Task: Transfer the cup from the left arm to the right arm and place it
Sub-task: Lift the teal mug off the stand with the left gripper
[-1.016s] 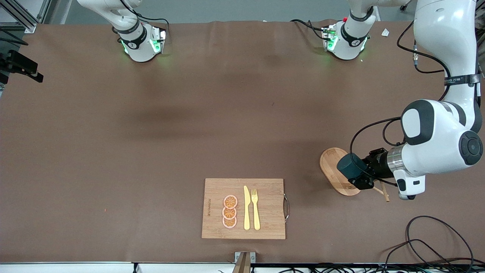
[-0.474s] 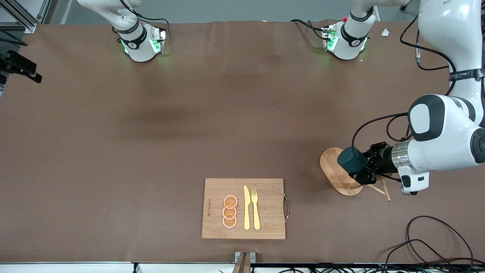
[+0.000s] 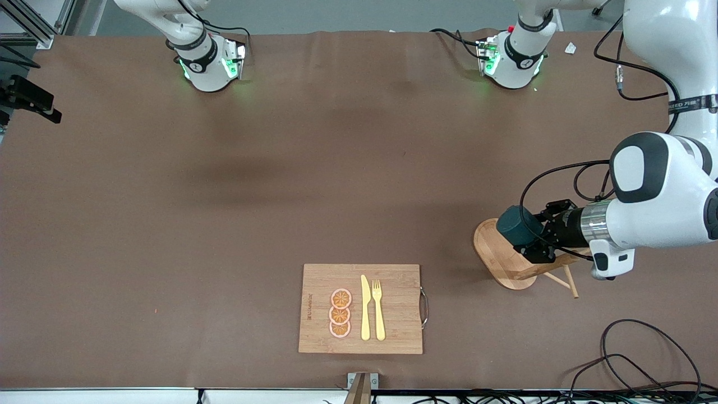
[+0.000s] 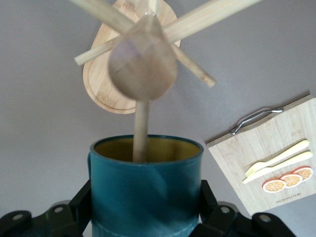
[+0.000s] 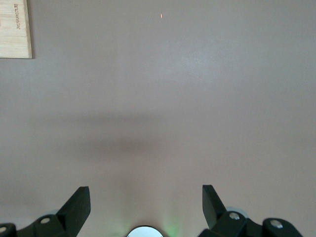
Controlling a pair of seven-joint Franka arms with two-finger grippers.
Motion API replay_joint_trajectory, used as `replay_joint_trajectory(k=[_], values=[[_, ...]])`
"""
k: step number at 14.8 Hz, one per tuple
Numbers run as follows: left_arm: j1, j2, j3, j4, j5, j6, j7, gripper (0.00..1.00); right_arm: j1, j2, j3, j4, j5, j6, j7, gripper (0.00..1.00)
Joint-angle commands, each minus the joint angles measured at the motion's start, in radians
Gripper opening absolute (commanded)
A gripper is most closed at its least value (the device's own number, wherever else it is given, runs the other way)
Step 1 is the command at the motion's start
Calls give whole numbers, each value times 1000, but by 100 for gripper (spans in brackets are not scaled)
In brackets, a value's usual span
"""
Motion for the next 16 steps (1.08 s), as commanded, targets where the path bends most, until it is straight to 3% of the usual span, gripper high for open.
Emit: replay_joint_trajectory(k=[1,11,16], values=[[-8,-39,-2,-9,-15,-28,-60,64,-4,-13,3,-13,-2,0,-3,100],[-12,-78,-117,-3,1,-14,-213,64,-1,-13,3,-13,-2,-1,-3,100],[-107,-87,-147,9,135,51,-250,64,-1,-13,3,-13,-2,-1,-4,100]])
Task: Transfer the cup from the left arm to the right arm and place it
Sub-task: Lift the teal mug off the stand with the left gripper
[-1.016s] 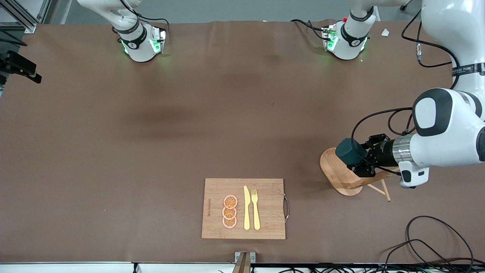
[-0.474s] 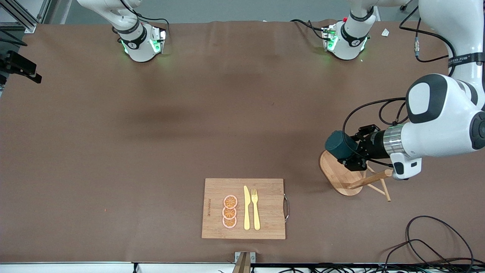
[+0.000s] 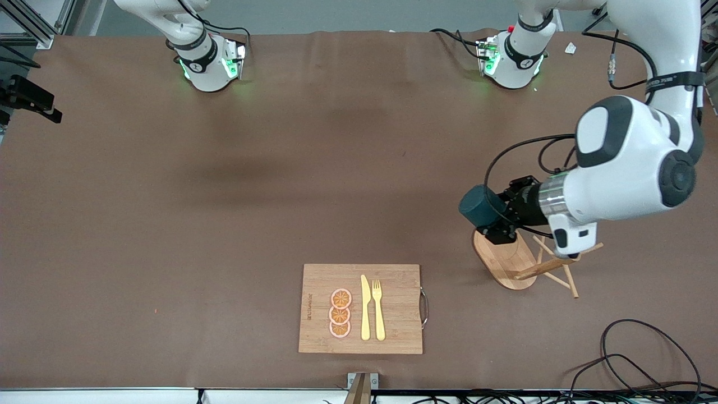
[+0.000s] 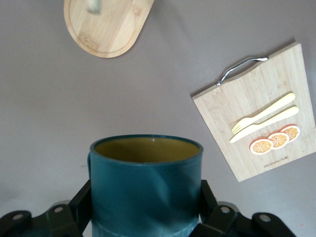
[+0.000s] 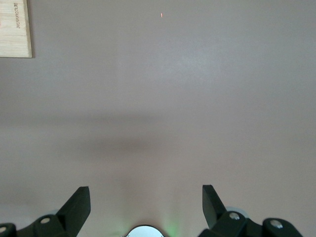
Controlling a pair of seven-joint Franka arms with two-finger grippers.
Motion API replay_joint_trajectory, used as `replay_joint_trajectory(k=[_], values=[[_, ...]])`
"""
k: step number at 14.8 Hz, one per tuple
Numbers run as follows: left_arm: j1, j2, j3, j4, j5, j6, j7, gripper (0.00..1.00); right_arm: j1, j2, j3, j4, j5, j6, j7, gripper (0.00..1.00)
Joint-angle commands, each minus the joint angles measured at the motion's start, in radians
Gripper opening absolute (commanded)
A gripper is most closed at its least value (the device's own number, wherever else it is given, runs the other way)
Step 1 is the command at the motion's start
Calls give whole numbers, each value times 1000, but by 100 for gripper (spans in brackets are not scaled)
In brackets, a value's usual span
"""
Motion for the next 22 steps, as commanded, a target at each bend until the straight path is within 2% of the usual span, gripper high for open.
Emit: replay_joint_trajectory(k=[1,4,8,15,17,22], values=[[-72,-23,-1,9,86,37,-48,65,-1,-13,3,-13,-2,1,-3,100],[-174,-25,1,12,166,107,-91,65,-1,-13,3,-11,-2,-2,-3,100],[-309,-23,-1,11,335,175,-181,65,-12,-13,-2,-2,-4,-2,-6,100],[-510,-8,2,6,601,199,-217,64,-11,19,-2,-2,-2,1,-6,100],[-575,18,-1,6,732,201,-247,64,-15,41,-3,-2,-1,13,-8,100],[-707,93,1,5,934,236,-253,64,-46,182,-3,13,-10,59,-12,100]])
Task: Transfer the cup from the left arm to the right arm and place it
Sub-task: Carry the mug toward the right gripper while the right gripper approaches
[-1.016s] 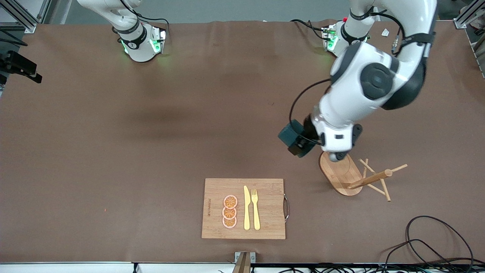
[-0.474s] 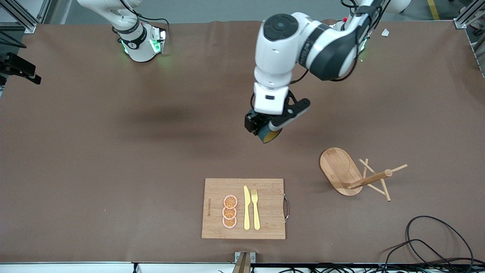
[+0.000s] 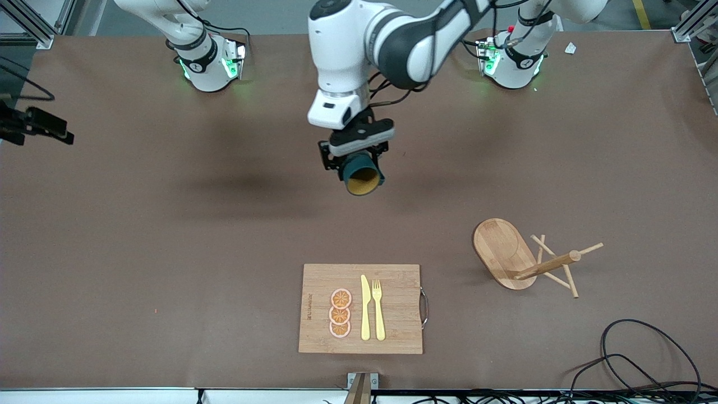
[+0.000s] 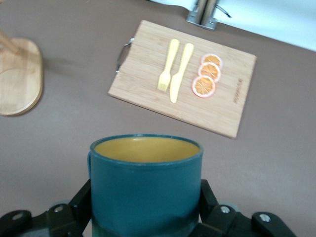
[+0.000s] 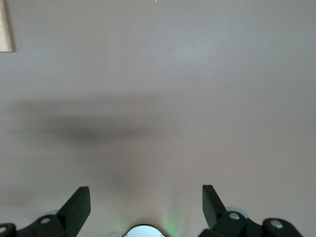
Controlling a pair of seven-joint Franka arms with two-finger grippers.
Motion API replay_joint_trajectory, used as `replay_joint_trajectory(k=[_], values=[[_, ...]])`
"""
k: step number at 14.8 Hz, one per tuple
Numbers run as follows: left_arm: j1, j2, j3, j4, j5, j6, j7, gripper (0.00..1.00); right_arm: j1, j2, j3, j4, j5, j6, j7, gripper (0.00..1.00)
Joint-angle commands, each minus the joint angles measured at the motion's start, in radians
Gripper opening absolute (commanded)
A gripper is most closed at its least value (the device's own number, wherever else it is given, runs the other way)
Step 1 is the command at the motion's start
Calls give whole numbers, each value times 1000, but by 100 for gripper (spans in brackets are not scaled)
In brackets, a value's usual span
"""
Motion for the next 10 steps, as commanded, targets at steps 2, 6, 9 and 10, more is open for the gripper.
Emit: replay_joint_trajectory(k=[2,6,9,10], values=[[-88,53,9,6,159,14,-16,64,-46,75,11,18,-17,71,-12,100],[-153,79,9,7,294,25,-82,63,-88,115,13,16,-2,110,-12,100],[-190,107,9,6,408,32,-153,62,-96,147,11,13,-3,171,0,100],[-204,127,9,9,443,40,-171,62,-94,158,11,13,-5,177,3,100]])
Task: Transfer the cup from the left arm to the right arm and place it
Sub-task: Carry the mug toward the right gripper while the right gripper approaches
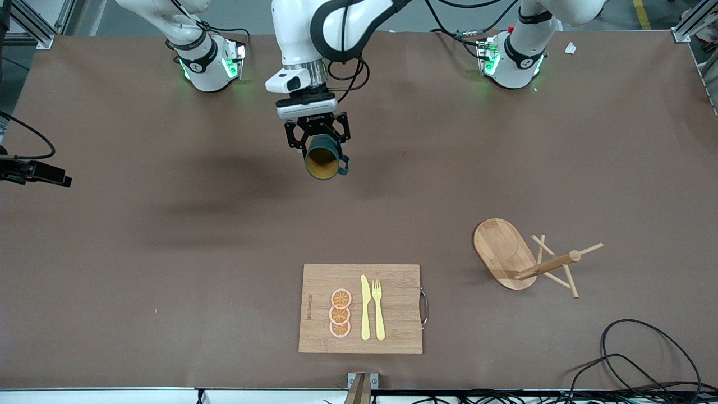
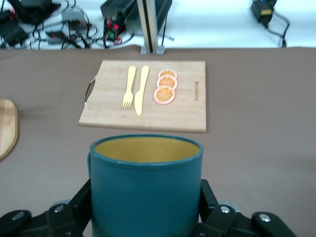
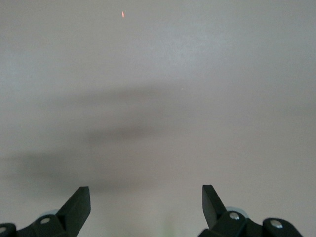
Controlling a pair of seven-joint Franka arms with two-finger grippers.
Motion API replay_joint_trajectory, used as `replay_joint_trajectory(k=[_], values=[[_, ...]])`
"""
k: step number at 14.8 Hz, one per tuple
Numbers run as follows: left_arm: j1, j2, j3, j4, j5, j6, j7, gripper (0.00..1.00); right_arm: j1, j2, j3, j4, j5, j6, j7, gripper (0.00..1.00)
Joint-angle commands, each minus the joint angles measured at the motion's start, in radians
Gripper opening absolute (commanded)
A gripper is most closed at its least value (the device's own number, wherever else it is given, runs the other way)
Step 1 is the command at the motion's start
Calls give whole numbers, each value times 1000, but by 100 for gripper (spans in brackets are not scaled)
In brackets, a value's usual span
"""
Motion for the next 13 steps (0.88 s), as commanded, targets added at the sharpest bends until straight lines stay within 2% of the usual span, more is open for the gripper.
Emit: replay_joint_trajectory(k=[1,8,13], values=[[-38,46,9,10,119,35,-73,62,-14,37,13,10,-4,25,10,100],[-77,208,8,9,522,74,-413,61,14,75,17,-5,1,68,261,100],[-86,330,9,10,783,69,-631,60,83,78,19,-31,1,90,490,100]])
